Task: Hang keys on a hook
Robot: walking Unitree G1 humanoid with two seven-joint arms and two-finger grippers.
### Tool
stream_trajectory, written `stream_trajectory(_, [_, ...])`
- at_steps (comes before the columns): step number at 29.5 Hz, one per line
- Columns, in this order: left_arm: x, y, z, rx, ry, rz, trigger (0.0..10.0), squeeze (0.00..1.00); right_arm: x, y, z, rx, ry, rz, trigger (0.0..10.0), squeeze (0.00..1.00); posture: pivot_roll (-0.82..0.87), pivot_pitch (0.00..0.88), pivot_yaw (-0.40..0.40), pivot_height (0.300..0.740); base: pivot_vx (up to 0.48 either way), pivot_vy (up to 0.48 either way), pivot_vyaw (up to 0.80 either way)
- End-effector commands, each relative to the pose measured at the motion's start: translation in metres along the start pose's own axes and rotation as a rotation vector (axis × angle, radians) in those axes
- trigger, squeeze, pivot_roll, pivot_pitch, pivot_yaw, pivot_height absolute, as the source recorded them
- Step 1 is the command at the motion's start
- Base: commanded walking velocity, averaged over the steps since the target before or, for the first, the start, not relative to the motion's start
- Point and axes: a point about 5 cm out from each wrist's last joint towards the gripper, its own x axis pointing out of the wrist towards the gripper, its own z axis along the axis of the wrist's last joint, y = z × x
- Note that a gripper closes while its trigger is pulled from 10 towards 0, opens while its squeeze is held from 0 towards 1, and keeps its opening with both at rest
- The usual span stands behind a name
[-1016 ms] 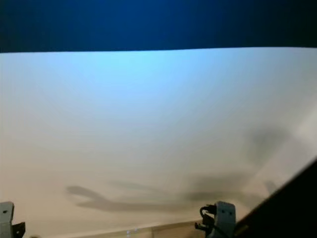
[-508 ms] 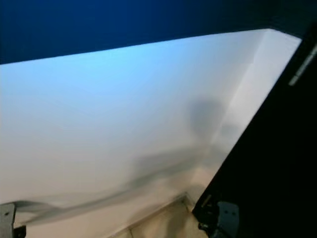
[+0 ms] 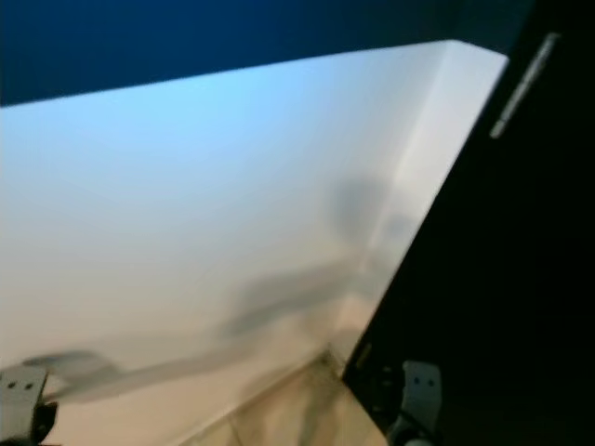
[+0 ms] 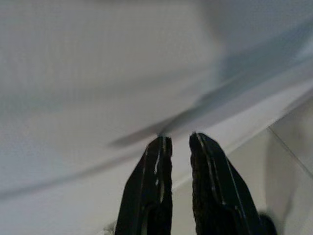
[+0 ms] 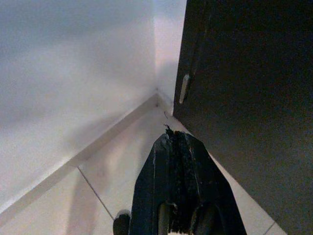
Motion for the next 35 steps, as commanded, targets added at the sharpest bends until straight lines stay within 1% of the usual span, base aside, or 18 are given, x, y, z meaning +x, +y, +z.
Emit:
stream_trajectory(1, [-0.002,-0.006,0.024,-0.003,-0.089,-0.044,10.0,0.0,-0.003,0.002,-0.007,-0.012,0.025,0.005,10.0,0.0,0.11,0.092,0.094,0.74,0.0,0.0,-0.48])
stream_trajectory(2, [-0.008,-0.015,0.039,0.001,-0.134,-0.093,10.0,0.0,-0.003,0.002,-0.007,-0.019,0.025,0.007,10.0,0.0,0.12,0.101,0.09,0.74,0.0,0.0,0.0])
stream_trajectory(3, [-0.008,-0.015,0.039,0.001,-0.134,-0.093,10.0,0.0,-0.003,0.002,-0.007,-0.019,0.025,0.007,10.0,0.0,0.12,0.101,0.09,0.74,0.0,0.0,0.0])
stream_trajectory(4, [-0.02,-0.037,0.054,0.025,-0.186,-0.227,10.0,0.0,-0.003,0.002,-0.007,-0.024,0.026,0.009,10.0,0.0,0.13,0.101,0.089,0.74,0.0,0.0,0.0])
stream_trajectory(5, [-0.02,-0.037,0.054,0.025,-0.186,-0.227,10.0,0.0,-0.003,0.002,-0.007,-0.024,0.026,0.009,10.0,0.0,0.13,0.101,0.089,0.74,0.0,0.0,0.0])
stream_trajectory(6, [-0.034,-0.063,0.065,0.056,-0.219,-0.384,10.0,0.0,-0.002,0.002,-0.006,-0.028,0.025,0.011,10.0,0.0,0.13,0.103,0.085,0.74,0.0,0.0,0.0])
stream_trajectory(7, [-0.046,-0.079,0.07,0.073,-0.237,-0.492,10.0,0.0,-0.002,0.002,-0.005,-0.03,0.025,0.012,10.0,0.0,0.13,0.103,0.085,0.74,0.0,0.0,0.0])
stream_trajectory(8, [-0.046,-0.079,0.07,0.073,-0.237,-0.492,10.0,0.0,-0.002,0.002,-0.005,-0.03,0.025,0.012,10.0,0.0,0.13,0.103,0.085,0.74,0.0,0.0,0.0])
stream_trajectory(10, [-0.056,-0.105,0.073,0.077,-0.237,-0.666,10.0,0.0,0.0,0.003,-0.003,-0.037,0.021,0.02,10.0,0.0,0.12,0.102,0.085,0.74,0.0,0.0,0.0])
stream_trajectory(11, [-0.056,-0.105,0.073,0.077,-0.237,-0.666,10.0,0.0,0.0,0.003,-0.003,-0.037,0.021,0.02,10.0,0.0,0.12,0.102,0.085,0.74,0.0,0.0,0.0])
stream_trajectory(12, [-0.06,-0.12,0.075,0.063,-0.232,-0.756,10.0,0.0,0.002,0.004,0.001,-0.041,0.012,0.025,10.0,0.0,0.12,0.101,0.084,0.74,0.0,0.0,0.0])
stream_trajectory(13, [-0.06,-0.125,0.076,0.057,-0.233,-0.784,10.0,0.0,0.003,0.005,0.002,-0.043,0.007,0.027,10.0,0.0,0.12,0.101,0.084,0.74,0.0,0.0,0.0])
stream_trajectory(15, [-0.06,-0.125,0.076,0.057,-0.233,-0.784,10.0,0.0,0.003,0.005,0.002,-0.043,0.007,0.027,10.0,0.0,0.12,0.101,0.084,0.74,0.0,0.0,0.0])
stream_trajectory(17, [-0.054,-0.132,0.082,0.038,-0.235,-0.801,10.0,0.0,0.004,0.005,0.004,-0.044,0.0,0.029,10.0,0.0,0.11,0.099,0.082,0.74,0.0,0.0,0.0])
stream_trajectory(20, [-0.051,-0.134,0.087,0.032,-0.235,-0.792,10.0,0.0,0.004,0.005,0.005,-0.044,-0.002,0.03,10.0,0.0,0.1,0.097,0.079,0.74,0.0,0.0,0.0])
stream_trajectory(25, [-0.048,-0.131,0.092,0.081,-0.228,-0.759,10.0,0.0,0.004,0.004,0.003,-0.013,0.007,0.019,10.0,0.0,0.1,0.098,0.076,0.74,0.0,0.0,-0.8])
stream_trajectory(31, [-0.053,-0.137,0.093,0.089,-0.219,-0.811,10.0,0.0,0.005,0.002,0.006,-0.007,-0.001,-0.002,10.0,0.0,0.1,0.094,0.078,0.74,0.0,0.0,-0.8])
stream_trajectory(35, [-0.053,-0.143,0.095,0.098,-0.223,-0.832,10.0,0.0,0.005,-0.007,0.004,0.022,0.022,-0.067,10.0,0.0,0.1,0.096,0.076,0.74,0.0,0.0,-0.8])
